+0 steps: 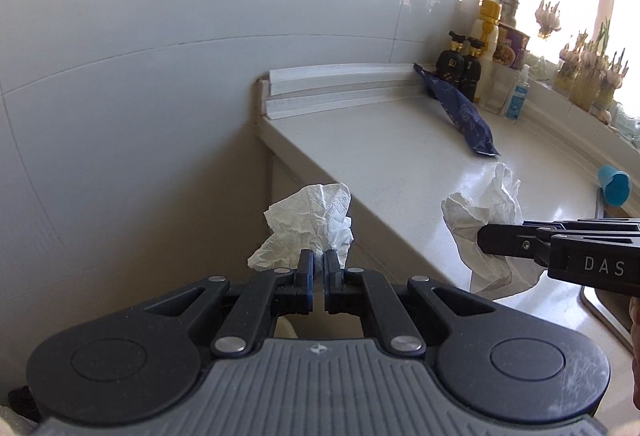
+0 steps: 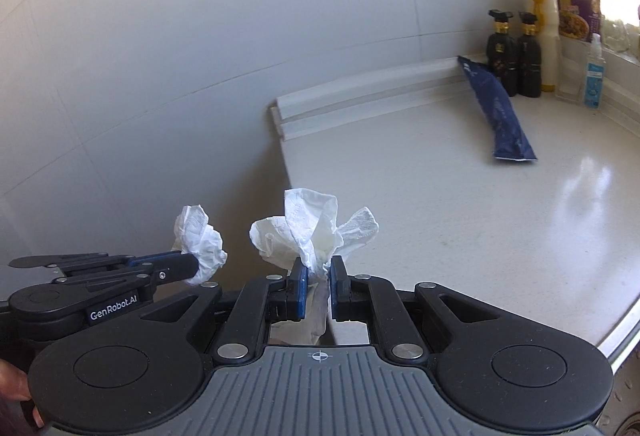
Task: Collect trash
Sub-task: 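Carry both tissues down to the wastebasket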
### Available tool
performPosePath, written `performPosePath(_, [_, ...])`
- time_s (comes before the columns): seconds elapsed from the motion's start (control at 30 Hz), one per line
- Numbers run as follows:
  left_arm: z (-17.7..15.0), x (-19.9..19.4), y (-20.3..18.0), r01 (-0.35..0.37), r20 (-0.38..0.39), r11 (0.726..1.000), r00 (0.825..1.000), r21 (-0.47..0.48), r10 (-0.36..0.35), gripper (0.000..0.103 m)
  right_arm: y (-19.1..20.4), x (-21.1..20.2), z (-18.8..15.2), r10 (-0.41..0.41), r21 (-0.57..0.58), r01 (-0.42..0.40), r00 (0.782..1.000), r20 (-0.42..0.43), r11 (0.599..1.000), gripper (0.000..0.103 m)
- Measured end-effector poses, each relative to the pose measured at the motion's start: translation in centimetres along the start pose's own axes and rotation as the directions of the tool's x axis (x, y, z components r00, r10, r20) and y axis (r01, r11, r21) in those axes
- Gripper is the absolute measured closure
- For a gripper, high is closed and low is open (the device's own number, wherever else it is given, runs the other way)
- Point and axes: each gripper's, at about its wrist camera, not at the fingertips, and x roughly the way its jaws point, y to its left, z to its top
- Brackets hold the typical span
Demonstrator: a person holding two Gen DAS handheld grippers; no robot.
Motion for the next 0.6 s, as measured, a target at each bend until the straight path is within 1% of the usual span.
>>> performPosePath(0.13, [-1.6, -0.2, 1.9, -0.032, -0.009, 0.999, 0.999, -0.027, 0.032, 0.099, 2.0, 0.8, -0.9, 0.014, -0.037, -0.015, 1.000, -0.016, 0.999, 0.094])
performPosePath(0.17, [-2.0, -0.2, 2.4, -0.038, -0.013, 0.999, 0.999, -0.033, 0.037, 0.099, 3.0, 1.4, -1.4, 0.015, -0.058, -0.016, 1.000, -0.020, 0.998, 0.094])
performPosePath(0.3, [-3.9, 0.3, 3.9, -0.061, -0.037, 0.997, 0.998, -0.057, 0.059, 0.099, 4.7, 3.0, -3.1, 0.027, -0.080, -0.031, 0.998, -0.049, 0.996, 0.094])
performPosePath(0.5, [-7.2, 1.9, 5.8, -0.111, -0.092, 0.992, 0.990, -0.059, 0.106, 0.099, 6.1, 6.6, -6.4, 0.023, -0.100, -0.035, 0.992, -0.125, 0.994, 0.094])
performPosePath(0.53, [-7.7, 2.2, 6.1, -0.120, -0.101, 0.991, 0.988, -0.058, 0.114, 0.099, 6.1, 6.6, -6.4, 0.023, -0.100, -0.035, 0.992, -0.125, 0.994, 0.094])
performPosePath(0.6, [-8.8, 3.0, 6.4, -0.138, -0.119, 0.989, 0.984, -0.050, 0.131, 0.099, 6.3, 8.8, -8.3, 0.029, -0.087, -0.044, 0.986, -0.161, 0.995, 0.094])
